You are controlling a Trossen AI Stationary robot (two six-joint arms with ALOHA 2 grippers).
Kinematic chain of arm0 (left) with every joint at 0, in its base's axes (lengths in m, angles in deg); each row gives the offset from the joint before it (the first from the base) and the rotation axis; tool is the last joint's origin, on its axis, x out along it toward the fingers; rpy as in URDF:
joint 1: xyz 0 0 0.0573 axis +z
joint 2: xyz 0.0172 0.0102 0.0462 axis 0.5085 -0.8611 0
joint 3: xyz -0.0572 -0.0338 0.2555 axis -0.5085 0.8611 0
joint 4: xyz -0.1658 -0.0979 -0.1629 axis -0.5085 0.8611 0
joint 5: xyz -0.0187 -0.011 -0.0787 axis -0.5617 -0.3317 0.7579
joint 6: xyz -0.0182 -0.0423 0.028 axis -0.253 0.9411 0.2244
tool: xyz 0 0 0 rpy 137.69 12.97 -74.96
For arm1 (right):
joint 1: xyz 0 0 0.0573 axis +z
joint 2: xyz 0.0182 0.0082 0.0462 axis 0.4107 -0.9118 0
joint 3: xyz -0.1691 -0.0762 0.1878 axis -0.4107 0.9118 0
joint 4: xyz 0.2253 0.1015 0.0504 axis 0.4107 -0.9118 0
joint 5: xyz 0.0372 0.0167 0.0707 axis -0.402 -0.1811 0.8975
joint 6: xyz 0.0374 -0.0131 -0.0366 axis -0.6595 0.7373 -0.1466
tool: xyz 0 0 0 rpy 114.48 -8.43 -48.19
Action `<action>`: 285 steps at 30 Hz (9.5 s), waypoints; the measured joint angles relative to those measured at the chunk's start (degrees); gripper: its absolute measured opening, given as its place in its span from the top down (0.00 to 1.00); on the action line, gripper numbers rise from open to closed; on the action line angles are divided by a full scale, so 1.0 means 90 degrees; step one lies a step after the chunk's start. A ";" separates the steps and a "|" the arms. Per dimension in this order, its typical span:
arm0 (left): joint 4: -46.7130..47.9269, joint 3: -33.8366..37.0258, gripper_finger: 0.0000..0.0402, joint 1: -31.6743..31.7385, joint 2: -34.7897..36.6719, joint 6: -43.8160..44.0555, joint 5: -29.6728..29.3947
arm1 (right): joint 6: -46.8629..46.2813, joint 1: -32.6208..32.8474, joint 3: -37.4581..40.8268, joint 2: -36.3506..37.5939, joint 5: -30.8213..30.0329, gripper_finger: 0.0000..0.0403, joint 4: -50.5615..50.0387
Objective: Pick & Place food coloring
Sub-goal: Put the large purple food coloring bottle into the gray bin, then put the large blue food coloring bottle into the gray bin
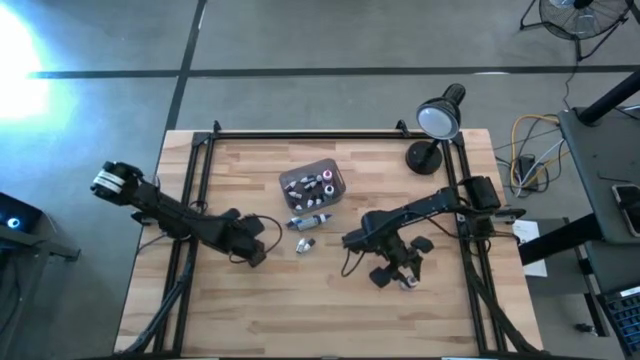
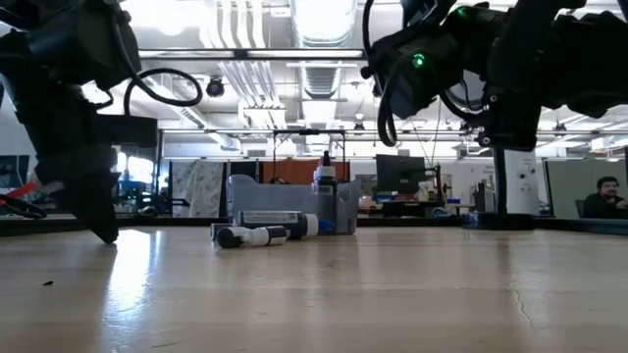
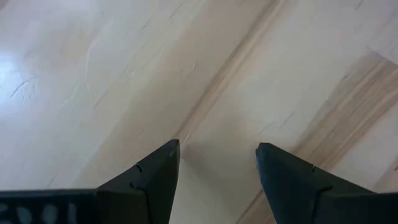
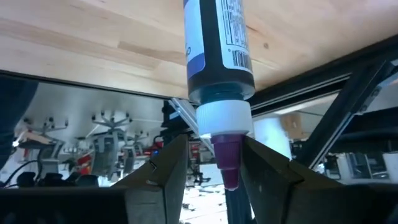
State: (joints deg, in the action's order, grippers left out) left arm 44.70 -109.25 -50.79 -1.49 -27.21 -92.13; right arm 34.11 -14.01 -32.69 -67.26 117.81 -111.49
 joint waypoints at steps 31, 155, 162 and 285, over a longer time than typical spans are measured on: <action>-0.0800 0.0263 0.52 0.0279 0.0346 0.0108 0.0418 | -0.0165 0.0587 -0.0063 0.0424 -0.2918 0.33 0.2149; 0.0645 0.0268 0.52 -0.0359 0.1264 0.1803 0.1204 | 0.5113 -0.2249 -0.1291 -0.0779 -0.7745 0.25 0.8611; 0.0635 0.0268 0.52 -0.0359 0.1264 0.1805 0.1180 | 0.6188 -0.2061 -0.1301 0.0306 -0.7747 0.21 0.7787; 0.0421 0.0370 0.52 -0.0359 0.1264 0.2014 0.0410 | 0.2476 -0.2292 -0.0665 0.0131 -0.0909 0.72 -0.0779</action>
State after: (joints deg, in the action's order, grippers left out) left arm 48.48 -105.92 -54.03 9.88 -9.09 -88.44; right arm 56.39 -34.64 -38.67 -66.08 109.62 -118.50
